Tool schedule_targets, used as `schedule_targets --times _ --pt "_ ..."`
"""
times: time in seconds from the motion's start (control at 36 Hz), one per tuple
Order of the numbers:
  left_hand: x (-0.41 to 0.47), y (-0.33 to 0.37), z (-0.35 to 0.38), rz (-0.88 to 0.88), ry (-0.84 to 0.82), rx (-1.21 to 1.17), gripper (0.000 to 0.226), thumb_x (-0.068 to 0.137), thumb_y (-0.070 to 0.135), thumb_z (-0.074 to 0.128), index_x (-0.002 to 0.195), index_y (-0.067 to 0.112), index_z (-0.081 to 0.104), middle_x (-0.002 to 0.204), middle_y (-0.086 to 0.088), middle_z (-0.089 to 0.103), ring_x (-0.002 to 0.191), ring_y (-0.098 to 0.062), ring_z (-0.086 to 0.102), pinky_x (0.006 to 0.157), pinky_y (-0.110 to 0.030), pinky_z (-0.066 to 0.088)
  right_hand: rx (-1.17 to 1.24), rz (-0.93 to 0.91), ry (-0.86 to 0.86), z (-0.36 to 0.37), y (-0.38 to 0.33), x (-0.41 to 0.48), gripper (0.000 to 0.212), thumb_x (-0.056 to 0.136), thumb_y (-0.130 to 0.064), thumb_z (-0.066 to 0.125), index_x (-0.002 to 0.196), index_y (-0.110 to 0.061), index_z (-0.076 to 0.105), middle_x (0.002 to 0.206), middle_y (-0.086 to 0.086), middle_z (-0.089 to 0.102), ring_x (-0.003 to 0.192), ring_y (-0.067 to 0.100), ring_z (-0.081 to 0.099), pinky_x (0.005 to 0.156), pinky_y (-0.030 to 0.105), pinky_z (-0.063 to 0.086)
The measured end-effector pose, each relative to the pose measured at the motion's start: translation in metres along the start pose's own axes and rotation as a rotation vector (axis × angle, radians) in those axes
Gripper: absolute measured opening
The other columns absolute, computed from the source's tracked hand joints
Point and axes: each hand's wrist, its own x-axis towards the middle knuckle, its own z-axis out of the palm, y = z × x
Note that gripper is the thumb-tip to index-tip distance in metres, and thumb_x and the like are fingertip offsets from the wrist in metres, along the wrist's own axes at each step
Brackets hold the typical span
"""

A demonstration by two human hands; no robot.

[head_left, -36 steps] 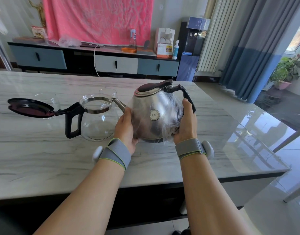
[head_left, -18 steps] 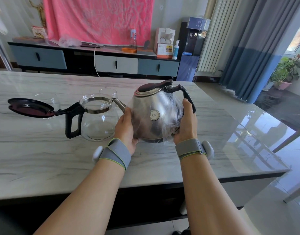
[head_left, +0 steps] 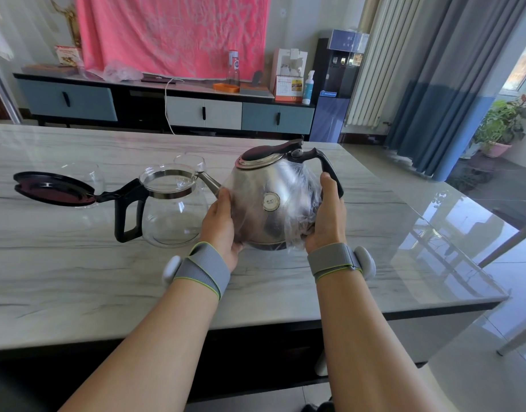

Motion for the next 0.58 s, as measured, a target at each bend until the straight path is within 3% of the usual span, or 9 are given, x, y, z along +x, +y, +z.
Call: schedule_targets --times 0.36,0.58 --pt "0.0017 0.0002 0.0001 -0.002 0.005 0.005 0.038 0.1 0.057 0.048 0.125 0.032 0.061 0.119 0.005 0.068 0.106 -0.021 0.066 0.092 -0.054 0.055 -0.009 -0.002 -0.005 0.0001 -0.0003 0.0012 0.074 0.06 -0.064 0.077 0.123 -0.026 0.074 0.126 0.003 0.076 0.121 0.028 0.07 0.109 0.057 0.053" --pt "0.0009 0.0003 0.0001 -0.002 -0.002 0.0 0.038 0.1 0.056 0.048 0.126 0.031 0.06 0.117 0.005 0.068 0.102 -0.019 0.066 0.082 -0.045 0.058 -0.008 -0.006 -0.012 0.0001 -0.0004 0.0014 0.071 0.06 -0.063 0.077 0.121 -0.028 0.074 0.126 0.003 0.076 0.121 0.028 0.07 0.109 0.058 0.053"
